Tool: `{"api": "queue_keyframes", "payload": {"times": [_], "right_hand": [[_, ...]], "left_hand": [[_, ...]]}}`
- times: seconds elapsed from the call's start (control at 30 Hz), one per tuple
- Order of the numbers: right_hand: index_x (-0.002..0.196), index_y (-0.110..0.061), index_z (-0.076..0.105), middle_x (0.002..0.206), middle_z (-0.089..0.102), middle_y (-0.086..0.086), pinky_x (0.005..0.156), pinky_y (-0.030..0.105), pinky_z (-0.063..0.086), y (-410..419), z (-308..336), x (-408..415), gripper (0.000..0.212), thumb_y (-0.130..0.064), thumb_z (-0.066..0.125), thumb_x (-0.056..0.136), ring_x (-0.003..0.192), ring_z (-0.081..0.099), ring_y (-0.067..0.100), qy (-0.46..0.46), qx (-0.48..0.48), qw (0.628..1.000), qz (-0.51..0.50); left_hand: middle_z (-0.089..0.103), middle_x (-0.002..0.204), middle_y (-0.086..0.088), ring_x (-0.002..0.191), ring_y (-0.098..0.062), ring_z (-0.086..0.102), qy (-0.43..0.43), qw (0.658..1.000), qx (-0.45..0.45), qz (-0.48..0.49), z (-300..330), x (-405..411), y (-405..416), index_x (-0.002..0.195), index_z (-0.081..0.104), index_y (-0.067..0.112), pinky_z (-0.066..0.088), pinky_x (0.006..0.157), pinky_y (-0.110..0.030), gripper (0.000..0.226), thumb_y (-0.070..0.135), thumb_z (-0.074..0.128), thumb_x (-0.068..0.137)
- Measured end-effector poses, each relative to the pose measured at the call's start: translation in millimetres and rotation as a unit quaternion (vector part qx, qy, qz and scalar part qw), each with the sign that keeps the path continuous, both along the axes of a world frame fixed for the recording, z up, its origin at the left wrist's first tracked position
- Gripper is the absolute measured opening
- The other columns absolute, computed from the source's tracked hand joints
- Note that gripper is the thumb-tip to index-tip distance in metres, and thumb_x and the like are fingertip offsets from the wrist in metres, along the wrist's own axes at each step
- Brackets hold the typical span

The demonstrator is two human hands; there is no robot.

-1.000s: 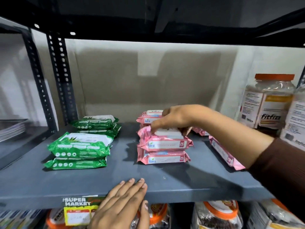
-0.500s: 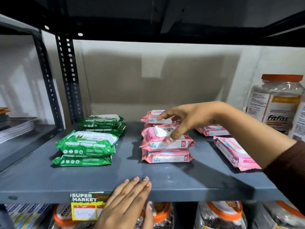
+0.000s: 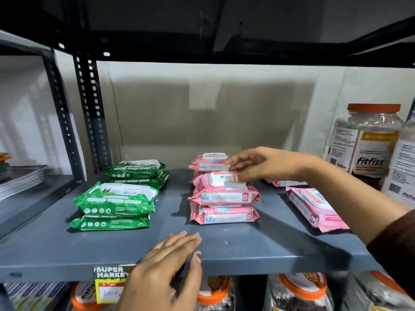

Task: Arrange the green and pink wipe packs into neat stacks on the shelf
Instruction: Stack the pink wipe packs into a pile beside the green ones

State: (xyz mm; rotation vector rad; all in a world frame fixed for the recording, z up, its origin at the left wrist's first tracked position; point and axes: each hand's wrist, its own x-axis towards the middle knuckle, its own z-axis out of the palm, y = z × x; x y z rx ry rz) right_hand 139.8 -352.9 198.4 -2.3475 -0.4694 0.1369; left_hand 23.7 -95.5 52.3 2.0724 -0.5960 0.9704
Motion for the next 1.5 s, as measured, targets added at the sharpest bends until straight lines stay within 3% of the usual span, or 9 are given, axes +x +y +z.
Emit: {"api": "queue_keyframes", "payload": {"times": [0.2, 0.33, 0.57, 0.67, 0.9, 1.03, 1.13, 1.43, 1.5], "right_hand": [[0.123, -0.019, 0.067, 0.117, 0.075, 0.005, 0.088, 0.030, 0.048, -20.1, -23.9, -26.5, 0.027, -0.019, 0.048, 0.104, 0.110, 0.069, 0.019, -0.024, 0.137, 0.982, -0.128], [0.116, -0.020, 0.066, 0.105, 0.077, 0.008, 0.100, 0.046, 0.050, -8.9, -30.0, -52.8, 0.022, -0.018, 0.048, 0.104, 0.094, 0.070, 0.017, -0.011, 0.170, 0.978, -0.118], [0.119, -0.013, 0.059, 0.117, 0.072, 0.025, 0.097, 0.050, 0.050, 20.8, -31.2, -80.1, 0.021, -0.008, 0.053, 0.100, 0.112, 0.069, 0.038, 0.046, 0.272, 0.960, -0.049], [0.119, -0.019, 0.064, 0.123, 0.072, 0.017, 0.095, 0.045, 0.052, 29.4, -36.6, -89.2, 0.029, -0.017, 0.063, 0.089, 0.116, 0.068, 0.033, 0.076, 0.312, 0.947, -0.002], [0.115, -0.021, 0.069, 0.138, 0.064, 0.007, 0.115, 0.051, 0.038, -3.6, -31.5, -59.4, 0.026, -0.027, 0.047, 0.103, 0.134, 0.054, 0.026, -0.055, 0.439, 0.875, -0.197], [0.141, -0.014, 0.053, 0.148, 0.054, 0.004, 0.113, 0.046, 0.035, 4.7, -45.6, -53.5, 0.062, -0.056, 0.034, 0.100, 0.140, 0.045, 0.016, 0.071, 0.423, 0.884, -0.186], [0.111, -0.019, 0.067, 0.108, 0.079, -0.003, 0.086, 0.032, 0.050, 17.0, -55.5, -65.3, 0.052, -0.055, 0.030, 0.101, 0.098, 0.073, 0.008, 0.112, 0.433, 0.880, -0.157], [0.107, -0.029, 0.069, 0.105, 0.079, -0.014, 0.082, 0.019, 0.055, 35.8, -56.3, -74.6, 0.043, -0.052, 0.033, 0.101, 0.096, 0.073, -0.002, 0.103, 0.379, 0.913, -0.107], [0.100, -0.035, 0.071, 0.103, 0.077, -0.024, 0.084, 0.019, 0.047, 37.7, -55.0, -77.4, 0.044, -0.060, 0.036, 0.097, 0.091, 0.070, -0.012, 0.094, 0.343, 0.929, -0.098]], "left_hand": [[0.070, 0.118, 0.016, 0.081, 0.018, 0.056, 0.221, 0.973, 0.054, -0.048, 61.8, 21.2, -20.2, 0.141, 0.049, 0.047, 0.043, 0.077, -0.007, 0.047, 0.053, 0.047, 0.094], [0.072, 0.125, 0.005, 0.118, -0.015, 0.063, 0.308, 0.949, -0.008, -0.074, 73.1, 62.9, -16.3, 0.116, 0.069, 0.036, 0.043, 0.109, -0.034, 0.069, 0.079, 0.027, 0.082], [0.074, 0.118, -0.011, 0.105, -0.024, 0.071, 0.479, 0.862, -0.063, -0.156, 115.7, 118.8, -30.4, 0.117, 0.074, 0.012, 0.047, 0.105, -0.038, 0.123, 0.103, 0.014, 0.058], [0.063, 0.135, -0.015, 0.110, -0.021, 0.063, 0.456, 0.863, -0.139, -0.165, 118.2, 124.5, -30.7, 0.130, 0.062, 0.001, 0.049, 0.079, -0.024, 0.106, 0.082, 0.007, 0.086], [0.020, 0.165, -0.001, 0.151, -0.015, 0.019, 0.416, 0.839, -0.284, -0.208, 91.0, 65.4, -11.6, 0.158, 0.017, 0.012, 0.011, 0.122, -0.036, 0.094, 0.077, 0.017, 0.089], [0.045, 0.155, 0.003, 0.139, -0.008, 0.044, 0.443, 0.817, -0.257, -0.266, 78.8, 56.7, -29.8, 0.154, 0.032, 0.015, 0.024, 0.122, -0.034, 0.095, 0.081, 0.026, 0.086], [0.075, 0.118, 0.010, 0.106, -0.002, 0.069, 0.430, 0.834, -0.227, -0.260, 77.9, 63.1, -39.8, 0.125, 0.063, 0.028, 0.051, 0.094, -0.022, 0.066, 0.067, 0.020, 0.095], [0.076, 0.081, 0.026, 0.076, 0.013, 0.069, 0.407, 0.862, -0.220, -0.206, 83.6, 59.9, -26.0, 0.092, 0.067, 0.039, 0.044, 0.083, -0.020, 0.053, 0.062, 0.019, 0.099], [0.078, 0.105, 0.010, 0.098, 0.008, 0.068, 0.395, 0.853, -0.266, -0.215, 75.3, 66.7, -8.3, 0.108, 0.070, 0.029, 0.044, 0.094, -0.026, 0.059, 0.056, 0.018, 0.102]]}}
